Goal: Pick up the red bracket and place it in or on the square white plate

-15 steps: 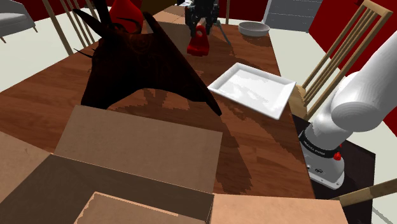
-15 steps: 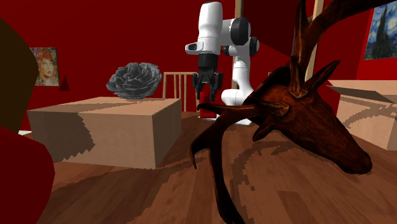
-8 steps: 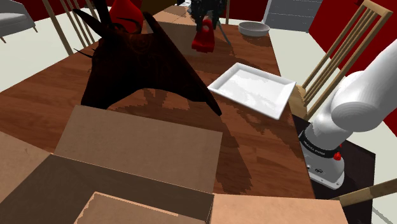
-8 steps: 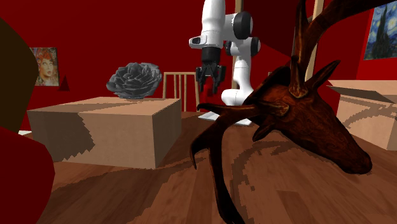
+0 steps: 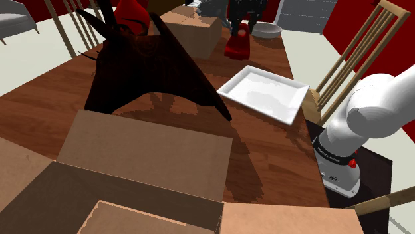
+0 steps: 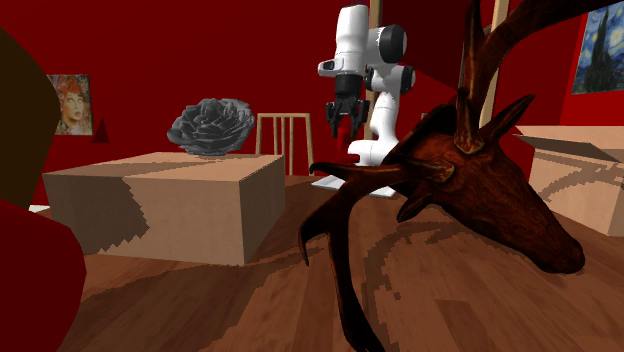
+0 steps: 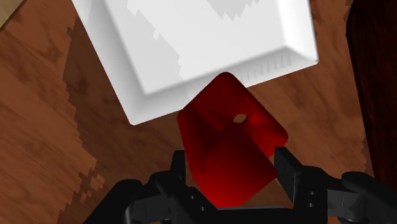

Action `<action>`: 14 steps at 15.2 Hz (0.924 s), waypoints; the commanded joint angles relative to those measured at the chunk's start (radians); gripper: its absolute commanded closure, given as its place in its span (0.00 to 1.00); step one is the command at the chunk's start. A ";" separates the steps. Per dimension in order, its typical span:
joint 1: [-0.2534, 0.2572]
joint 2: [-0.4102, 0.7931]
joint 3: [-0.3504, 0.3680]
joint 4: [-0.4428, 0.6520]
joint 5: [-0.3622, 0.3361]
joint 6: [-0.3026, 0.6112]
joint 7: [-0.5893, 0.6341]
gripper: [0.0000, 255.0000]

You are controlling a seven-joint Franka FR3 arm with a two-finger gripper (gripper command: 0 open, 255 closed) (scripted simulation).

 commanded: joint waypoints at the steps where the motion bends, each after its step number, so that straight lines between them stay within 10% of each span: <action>1: 0.007 -0.079 -0.002 -0.059 0.007 -0.019 0.000 1.00; 9: 0.033 -0.395 -0.019 -0.224 0.023 -0.170 -0.001 1.00; 14: 0.036 -0.417 -0.015 -0.304 0.028 -0.113 -0.002 1.00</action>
